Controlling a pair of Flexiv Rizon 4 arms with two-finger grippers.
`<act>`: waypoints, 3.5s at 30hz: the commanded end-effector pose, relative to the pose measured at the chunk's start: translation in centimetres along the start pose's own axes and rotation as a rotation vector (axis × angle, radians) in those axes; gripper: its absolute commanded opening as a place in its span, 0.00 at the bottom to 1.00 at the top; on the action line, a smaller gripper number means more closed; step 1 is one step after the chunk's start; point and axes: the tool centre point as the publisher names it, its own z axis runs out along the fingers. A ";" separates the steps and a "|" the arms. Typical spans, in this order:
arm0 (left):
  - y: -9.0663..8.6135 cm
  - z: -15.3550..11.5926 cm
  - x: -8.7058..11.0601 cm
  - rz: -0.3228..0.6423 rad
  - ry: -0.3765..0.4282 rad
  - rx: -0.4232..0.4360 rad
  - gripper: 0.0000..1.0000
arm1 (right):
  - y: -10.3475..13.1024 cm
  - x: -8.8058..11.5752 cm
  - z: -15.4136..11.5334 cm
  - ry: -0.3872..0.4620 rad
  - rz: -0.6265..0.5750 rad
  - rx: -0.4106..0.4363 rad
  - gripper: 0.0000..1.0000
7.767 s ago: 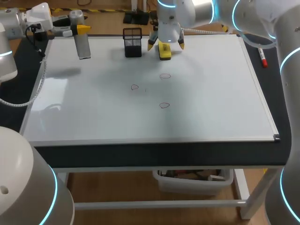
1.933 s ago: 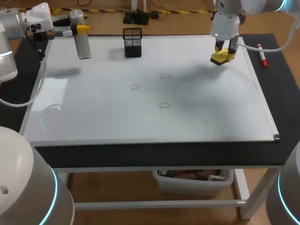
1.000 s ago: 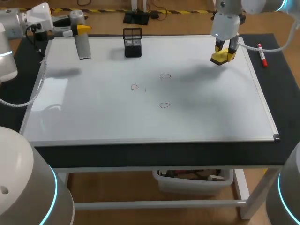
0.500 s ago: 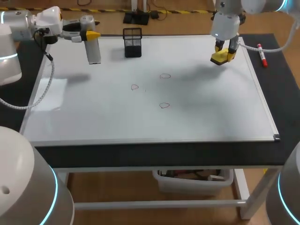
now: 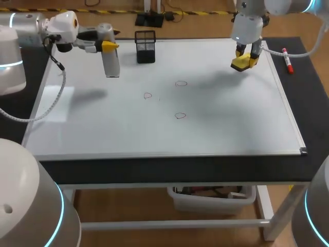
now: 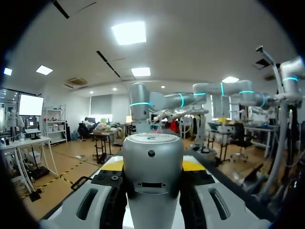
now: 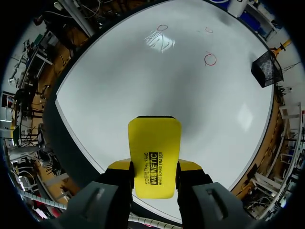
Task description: Pick up the inspection probe, press it on each red-marked spot on the whiteboard one by one, put down the probe, pick up the eraser, and wipe off all the red marks.
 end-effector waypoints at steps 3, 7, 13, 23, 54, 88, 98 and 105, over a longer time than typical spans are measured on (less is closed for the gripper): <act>0.3 1.4 1.5 -0.014 0.033 0.007 0.00 | -0.1 -0.1 -0.1 0.006 -0.001 0.000 0.00; 1.1 2.8 2.5 -0.030 0.080 0.014 0.00 | -0.1 -0.1 -0.1 0.006 -0.001 0.000 0.00; 1.6 4.3 3.0 -0.039 0.104 0.023 0.00 | -0.1 -0.1 -0.1 0.006 -0.001 0.000 0.00; 2.4 6.8 3.5 -0.041 0.150 0.032 0.00 | -0.1 -0.1 -0.1 0.006 -0.001 0.000 0.00; 5.4 9.8 2.4 -0.093 0.186 0.041 0.00 | -0.1 -0.1 -0.1 0.006 -0.001 0.000 0.00; 7.8 10.7 2.2 -0.097 0.223 0.030 0.00 | -0.1 -0.1 -0.1 0.006 -0.001 0.000 0.00; 7.9 10.6 2.2 -0.098 0.224 0.032 0.00 | -0.1 -0.1 -0.1 0.006 -0.001 0.000 0.00; 7.9 10.6 2.2 -0.099 0.224 0.034 0.00 | -0.1 -0.1 -0.1 0.006 -0.001 0.000 0.00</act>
